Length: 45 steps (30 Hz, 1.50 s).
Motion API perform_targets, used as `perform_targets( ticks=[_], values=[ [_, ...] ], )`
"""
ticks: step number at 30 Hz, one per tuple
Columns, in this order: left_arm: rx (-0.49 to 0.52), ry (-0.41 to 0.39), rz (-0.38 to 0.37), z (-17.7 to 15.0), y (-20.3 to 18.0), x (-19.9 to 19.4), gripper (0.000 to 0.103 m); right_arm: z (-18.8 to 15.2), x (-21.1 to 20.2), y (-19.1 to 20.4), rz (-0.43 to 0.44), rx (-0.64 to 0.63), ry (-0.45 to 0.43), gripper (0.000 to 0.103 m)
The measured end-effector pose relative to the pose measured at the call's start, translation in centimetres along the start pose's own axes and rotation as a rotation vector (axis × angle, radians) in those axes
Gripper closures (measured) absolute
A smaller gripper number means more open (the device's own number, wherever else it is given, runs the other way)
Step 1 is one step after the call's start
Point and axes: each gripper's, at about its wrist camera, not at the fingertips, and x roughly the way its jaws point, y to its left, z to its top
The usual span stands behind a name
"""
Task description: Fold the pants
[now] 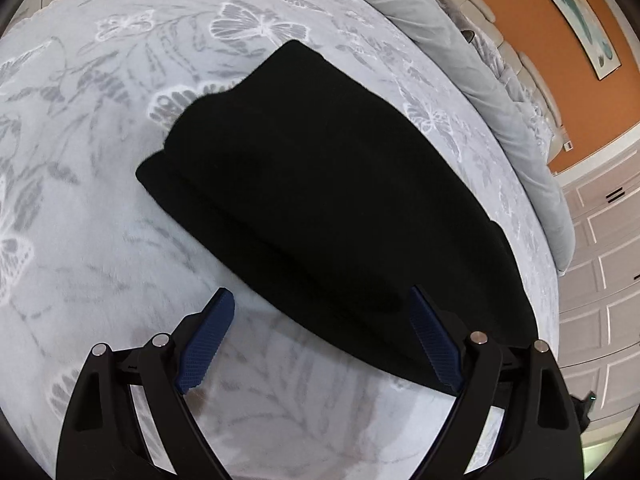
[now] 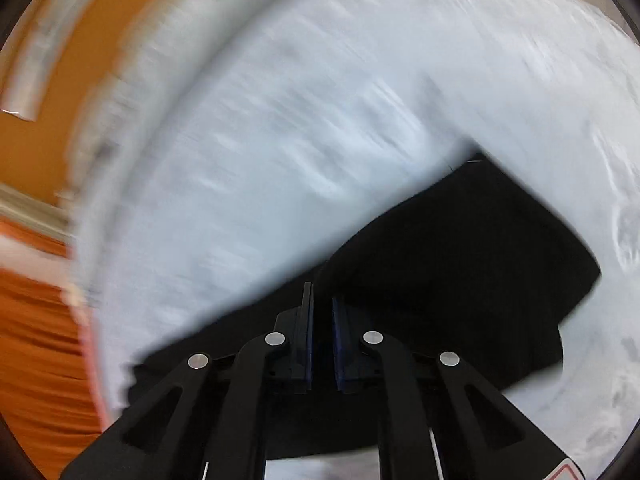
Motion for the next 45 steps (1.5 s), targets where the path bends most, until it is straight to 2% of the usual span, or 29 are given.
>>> perform_targets(
  ticks=[1, 3, 4, 6, 7, 8, 10, 12, 13, 14, 15, 17, 19, 22, 23, 24, 25, 27, 29, 31, 33, 34, 35, 37, 38, 39, 41, 43, 45],
  values=[
    [0.010, -0.009, 0.007, 0.1, 0.0, -0.1, 0.017, 0.0, -2.7, 1.5, 0.103, -0.073, -0.083, 0.095],
    [0.032, -0.014, 0.019, 0.1, 0.0, 0.0, 0.017, -0.7, -6.0, 2.4, 0.188, -0.181, -0.166, 0.095],
    [0.039, -0.011, 0.018, 0.1, 0.1, 0.1, 0.018, -1.0, -6.7, 2.1, 0.197, -0.206, -0.173, 0.094],
    [0.038, -0.012, 0.008, 0.1, 0.2, 0.0, 0.017, -1.7, -6.2, -0.5, 0.092, -0.225, -0.159, 0.091],
    [0.032, -0.013, 0.002, 0.1, 0.3, 0.0, 0.017, -2.1, -5.0, -3.2, 0.029, -0.188, -0.124, 0.086],
    [0.018, -0.014, -0.009, 0.2, 0.5, -0.1, 0.017, -2.4, -4.2, -5.7, -0.024, -0.128, -0.097, 0.085],
    [-0.002, -0.015, -0.024, 0.1, 0.9, -0.3, 0.017, -3.1, -3.4, -9.3, -0.062, -0.031, -0.070, 0.085],
    [-0.011, -0.016, -0.032, 0.1, 1.0, -0.4, 0.017, -3.3, -4.0, -9.7, -0.063, -0.056, -0.052, 0.082],
    [-0.006, -0.015, -0.030, 0.1, 0.9, -0.4, 0.017, -3.3, -5.1, -9.0, -0.072, -0.093, -0.089, 0.064],
    [-0.002, -0.014, -0.026, 0.1, 0.9, -0.4, 0.017, -3.4, -5.9, -8.4, -0.076, -0.127, -0.126, 0.051],
    [0.001, -0.017, -0.019, 0.0, 0.7, -0.4, 0.017, -3.7, -7.1, -7.0, -0.075, -0.187, -0.179, 0.034],
    [0.006, -0.027, 0.006, -0.1, 0.2, -0.7, 0.017, -5.4, -8.0, -3.6, -0.079, -0.376, -0.224, 0.032],
    [0.005, -0.047, 0.028, -0.5, -0.5, -1.5, 0.017, -8.0, -7.2, 0.2, -0.155, -0.623, -0.225, 0.032],
    [0.066, -0.129, 0.050, -1.7, -3.0, -4.4, 0.018, -14.6, -3.9, 3.9, -0.231, -1.022, -0.161, 0.032],
    [0.131, -0.173, 0.052, -2.5, -5.1, -5.6, 0.017, -16.1, -3.0, 3.9, -0.249, -1.097, -0.128, 0.032],
    [0.182, -0.194, 0.051, -3.2, -6.6, -6.0, 0.017, -17.1, -0.7, 4.5, -0.292, -1.167, -0.078, 0.035],
    [0.234, -0.204, 0.046, -3.9, -8.3, -6.3, 0.017, -17.6, 1.4, 4.6, -0.331, -1.195, -0.028, 0.058],
    [0.379, -0.178, 0.006, -6.2, -13.2, -5.8, 0.013, -16.6, 2.8, 4.8, -0.366, -1.160, 0.010, 0.090],
    [0.523, -0.113, -0.052, -8.7, -18.7, -4.7, 0.011, -13.2, 0.6, 5.3, -0.242, -1.016, 0.013, 0.093],
    [0.632, -0.065, -0.102, -10.8, -22.9, -3.7, 0.011, -10.0, -3.5, 5.4, -0.137, -0.879, -0.073, 0.096],
    [0.745, -0.006, -0.150, -12.8, -27.2, -2.2, 0.010, -5.1, -8.0, 3.3, -0.022, -0.657, -0.151, 0.096],
    [0.783, 0.011, -0.156, -13.6, -28.8, -1.2, 0.010, -2.7, -9.1, 1.2, 0.011, -0.551, -0.154, 0.096],
    [0.819, 0.035, -0.160, -14.3, -30.0, 0.1, 0.010, -1.3, -9.1, -0.3, 0.000, -0.502, -0.143, 0.096],
    [0.842, 0.083, -0.146, -15.2, -30.5, 2.9, 0.010, 0.9, -7.4, -4.0, -0.082, -0.424, -0.092, 0.096],
    [0.832, 0.110, -0.140, -15.3, -30.3, 4.2, 0.010, 1.7, -5.5, -6.3, -0.108, -0.369, -0.030, 0.096],
    [0.795, 0.163, -0.138, -15.4, -29.5, 6.2, 0.010, 2.0, -3.7, -8.3, -0.112, -0.322, 0.031, 0.095],
    [0.696, 0.243, -0.154, -15.4, -27.8, 8.9, 0.010, 2.0, -2.2, -9.9, -0.108, -0.305, 0.044, 0.093],
    [0.688, 0.183, -0.162, -15.6, -27.8, 9.1, 0.011, 1.8, -2.2, -10.7, -0.053, -0.273, 0.023, 0.086],
    [0.740, 0.144, -0.124, -16.5, -28.4, 9.1, 0.025, 1.6, -1.7, -11.1, -0.020, -0.209, 0.025, 0.081]
  ],
)
